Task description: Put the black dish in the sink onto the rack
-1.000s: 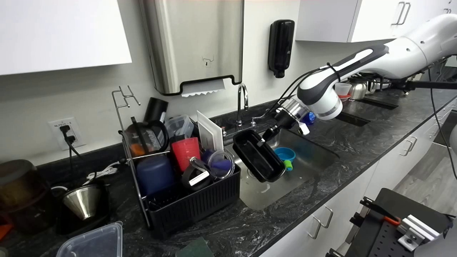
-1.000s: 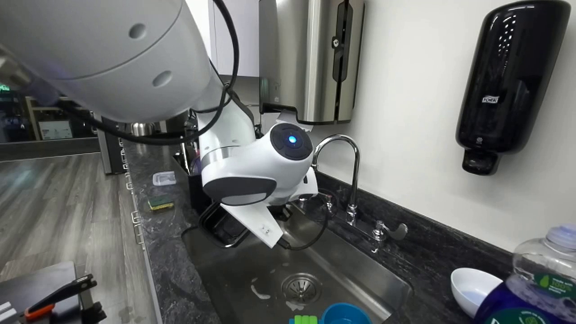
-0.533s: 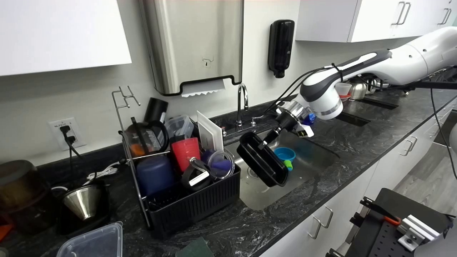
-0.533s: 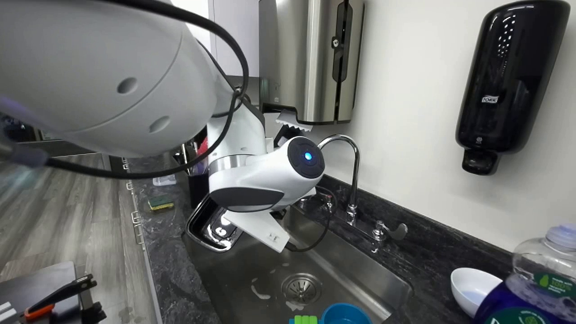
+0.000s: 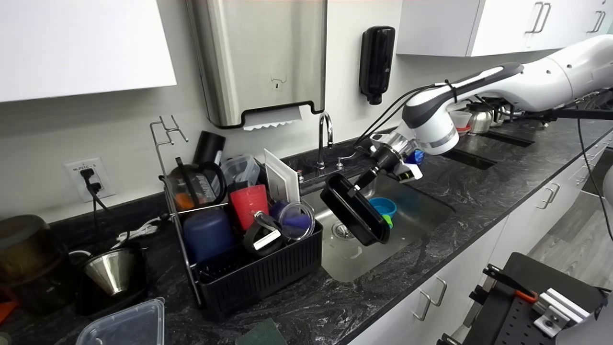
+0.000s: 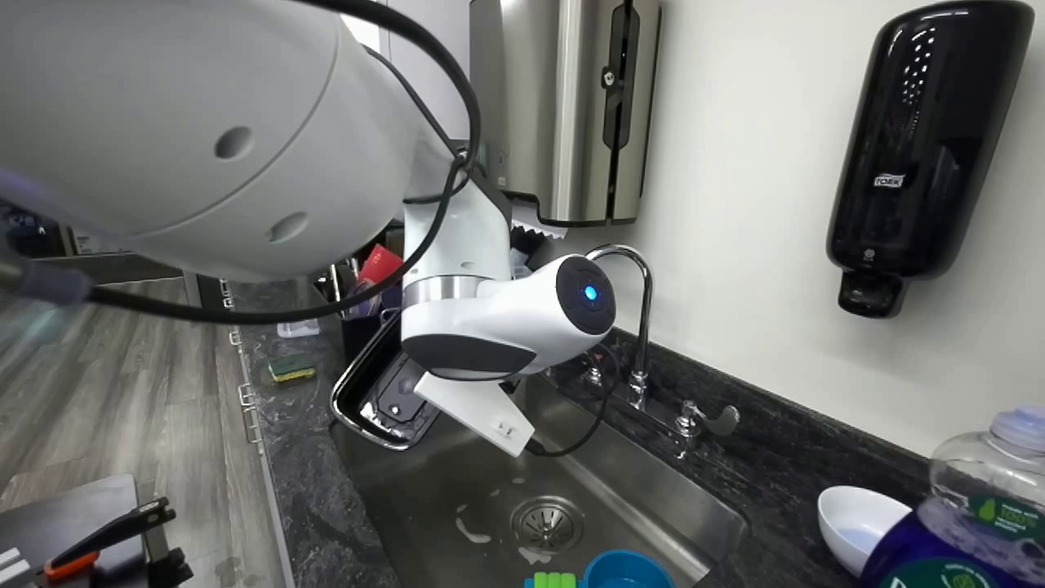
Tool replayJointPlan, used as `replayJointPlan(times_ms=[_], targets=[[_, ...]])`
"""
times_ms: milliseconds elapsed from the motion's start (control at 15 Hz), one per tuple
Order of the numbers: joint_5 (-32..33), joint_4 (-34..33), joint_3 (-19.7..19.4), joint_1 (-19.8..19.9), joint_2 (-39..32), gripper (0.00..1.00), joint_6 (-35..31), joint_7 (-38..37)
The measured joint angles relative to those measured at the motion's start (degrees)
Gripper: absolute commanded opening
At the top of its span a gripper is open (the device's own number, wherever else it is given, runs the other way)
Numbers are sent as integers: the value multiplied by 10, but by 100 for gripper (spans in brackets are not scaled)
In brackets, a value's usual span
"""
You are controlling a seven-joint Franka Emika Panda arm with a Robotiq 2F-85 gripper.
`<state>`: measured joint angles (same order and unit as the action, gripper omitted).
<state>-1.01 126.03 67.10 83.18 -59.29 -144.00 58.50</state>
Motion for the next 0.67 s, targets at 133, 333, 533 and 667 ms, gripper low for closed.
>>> replayJointPlan(times_ms=[133,333,533,667], targets=[[-22,-6,3,0,0,2,6,0],[-41,-9,9,0,0,2,11,0],[-49,-10,16,0,0,2,17,0],[-50,-10,23,0,0,2,24,0]])
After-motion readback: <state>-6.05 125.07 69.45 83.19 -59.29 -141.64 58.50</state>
